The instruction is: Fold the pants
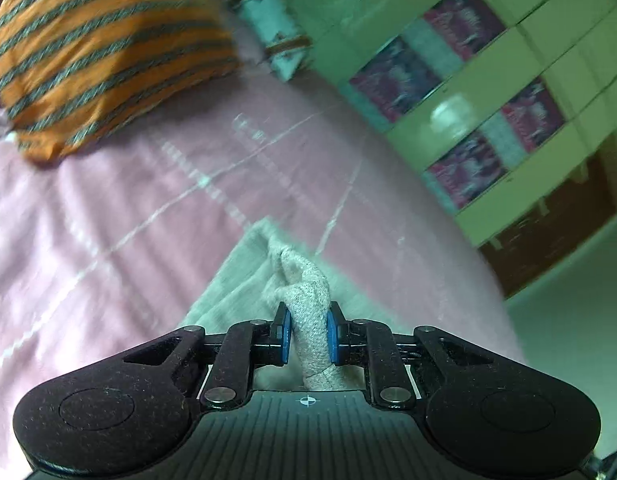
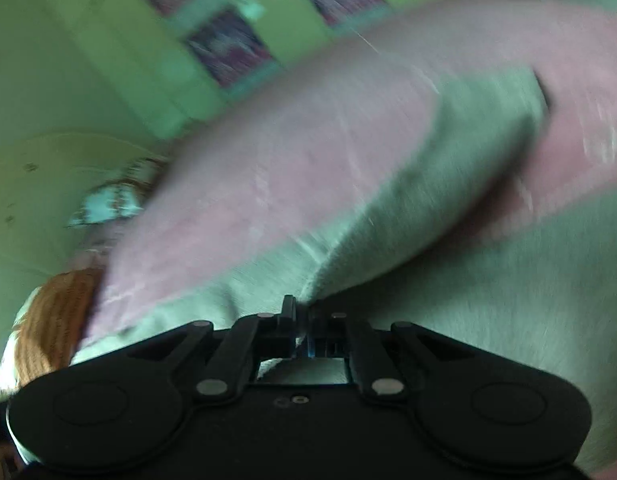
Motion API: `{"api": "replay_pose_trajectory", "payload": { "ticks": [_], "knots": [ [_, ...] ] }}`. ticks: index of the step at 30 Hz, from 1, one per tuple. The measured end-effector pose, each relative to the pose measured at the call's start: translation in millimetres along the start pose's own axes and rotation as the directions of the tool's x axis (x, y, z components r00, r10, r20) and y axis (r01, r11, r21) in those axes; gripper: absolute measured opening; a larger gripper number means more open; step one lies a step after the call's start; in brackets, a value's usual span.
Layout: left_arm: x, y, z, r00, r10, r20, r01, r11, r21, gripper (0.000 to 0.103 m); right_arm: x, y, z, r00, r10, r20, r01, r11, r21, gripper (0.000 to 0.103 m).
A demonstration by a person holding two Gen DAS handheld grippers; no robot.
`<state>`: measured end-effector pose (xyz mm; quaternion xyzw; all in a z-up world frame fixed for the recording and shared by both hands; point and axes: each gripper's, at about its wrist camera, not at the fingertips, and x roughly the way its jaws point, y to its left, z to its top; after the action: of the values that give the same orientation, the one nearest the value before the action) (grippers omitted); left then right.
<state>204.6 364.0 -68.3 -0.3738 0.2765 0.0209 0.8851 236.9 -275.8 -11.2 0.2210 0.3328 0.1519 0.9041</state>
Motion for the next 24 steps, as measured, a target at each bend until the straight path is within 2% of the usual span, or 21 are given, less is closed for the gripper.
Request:
{"api": "replay_pose_trajectory", "payload": {
  "ticks": [3, 5, 6, 7, 8, 9, 10, 13, 15, 17, 19, 21, 22, 24],
  "knots": [
    [-8.1, -2.1, 6.3, 1.000, 0.025, 0.010, -0.026, 0.998, 0.062, 0.018, -30.2, 6.1, -8.2, 0.998, 0.055, 0.007, -0.055, 0.997, -0.049, 0.000],
    [0.5, 10.8, -1.5, 0.995, 0.087, -0.054, -0.082, 0.993, 0.083, 0.018, -31.7, 2.8, -33.0, 0.999, 0.026, -0.025, -0.029, 0.995, -0.099, 0.000],
    [6.9, 17.8, -9.5, 0.986, 0.135, -0.097, -0.126, 0.987, 0.099, 0.018, -23.0, -1.2, -43.4, 0.998, 0.001, -0.063, -0.007, 0.995, -0.102, 0.000],
    [8.4, 23.1, -16.6, 0.983, 0.151, -0.108, -0.138, 0.984, 0.113, 0.018, -9.4, -11.8, -56.6, 0.991, -0.033, -0.130, 0.024, 0.997, -0.067, 0.000],
    [4.5, 28.2, -20.2, 0.987, 0.133, -0.094, -0.125, 0.989, 0.085, 0.018, 4.1, -23.9, -69.6, 0.977, -0.063, -0.203, 0.060, 0.998, -0.021, 0.000],
    [1.9, 32.2, -20.8, 0.989, 0.119, -0.086, -0.115, 0.992, 0.046, 0.018, 9.3, -31.0, -77.5, 0.972, -0.069, -0.225, 0.071, 0.997, 0.002, 0.000],
    [1.1, 32.8, -20.7, 0.990, 0.116, -0.082, -0.114, 0.993, 0.033, 0.018, 8.3, -34.3, -82.5, 0.976, -0.060, -0.207, 0.062, 0.998, 0.006, 0.000],
    [5.2, 22.7, -16.7, 0.986, 0.144, -0.080, -0.137, 0.986, 0.090, 0.018, 9.7, -30.8, -80.6, 0.977, -0.065, -0.203, 0.065, 0.998, -0.007, 0.000],
    [2.3, 14.2, -10.8, 0.990, 0.131, -0.052, -0.126, 0.987, 0.099, 0.018, 4.7, -25.5, -74.0, 0.979, -0.053, -0.197, 0.051, 0.999, -0.014, 0.000],
    [-1.7, 4.0, -5.6, 0.993, 0.119, -0.016, -0.116, 0.984, 0.132, 0.018, -7.4, -17.9, -64.1, 0.988, -0.014, -0.155, 0.013, 1.000, -0.009, 0.000],
    [-1.5, 0.6, -6.8, 0.987, 0.162, -0.016, -0.157, 0.971, 0.181, 0.018, -15.5, -12.4, -67.0, 0.989, -0.016, -0.149, 0.011, 0.999, -0.030, 0.000],
    [7.3, 6.0, -15.2, 0.970, 0.237, -0.056, -0.218, 0.947, 0.236, 0.019, -6.3, -19.4, -81.5, 0.979, -0.060, -0.193, 0.051, 0.997, -0.055, 0.000],
    [7.1, 8.6, -17.7, 0.971, 0.235, -0.051, -0.217, 0.949, 0.230, 0.019, 0.7, -26.1, -86.3, 0.973, -0.071, -0.220, 0.064, 0.997, -0.040, 0.000],
    [2.1, 7.9, -17.9, 0.972, 0.230, -0.044, -0.217, 0.954, 0.208, 0.019, 0.1, -33.7, -88.7, 0.977, -0.048, -0.208, 0.052, 0.999, 0.015, 0.000]
  ]
}}
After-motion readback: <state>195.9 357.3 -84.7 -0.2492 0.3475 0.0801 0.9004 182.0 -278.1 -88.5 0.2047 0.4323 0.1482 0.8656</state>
